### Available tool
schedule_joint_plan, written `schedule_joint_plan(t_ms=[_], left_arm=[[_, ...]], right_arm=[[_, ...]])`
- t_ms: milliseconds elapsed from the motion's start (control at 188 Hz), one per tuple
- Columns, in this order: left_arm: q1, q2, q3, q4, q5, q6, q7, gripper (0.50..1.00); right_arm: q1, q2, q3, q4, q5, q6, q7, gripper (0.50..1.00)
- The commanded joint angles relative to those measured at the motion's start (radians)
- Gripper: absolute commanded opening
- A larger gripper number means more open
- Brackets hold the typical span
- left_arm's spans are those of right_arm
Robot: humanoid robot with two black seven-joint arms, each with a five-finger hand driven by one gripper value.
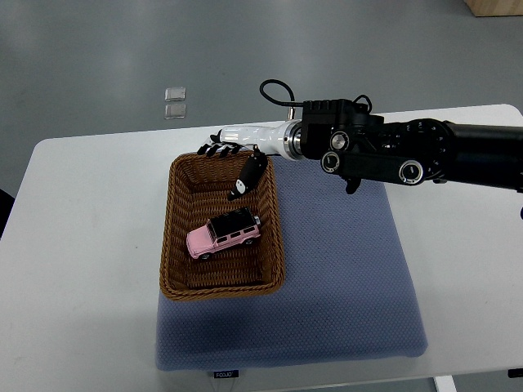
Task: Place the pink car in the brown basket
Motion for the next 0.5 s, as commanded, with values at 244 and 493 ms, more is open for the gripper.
schedule_joint_plan(t_ms=[244,493], left_arm=[[0.0,0.0,0.0,0.0,0.0,0.0,0.0,1.0],[0.0,0.0,0.0,0.0,0.0,0.0,0.0,1.0]], right_arm=[[-0.164,-0.126,0.265,-0.113,0.21,-0.002,0.019,0.893],[-0.362,-0.152,0.618,-0.21,0.382,-0.046,0.107,0.893]])
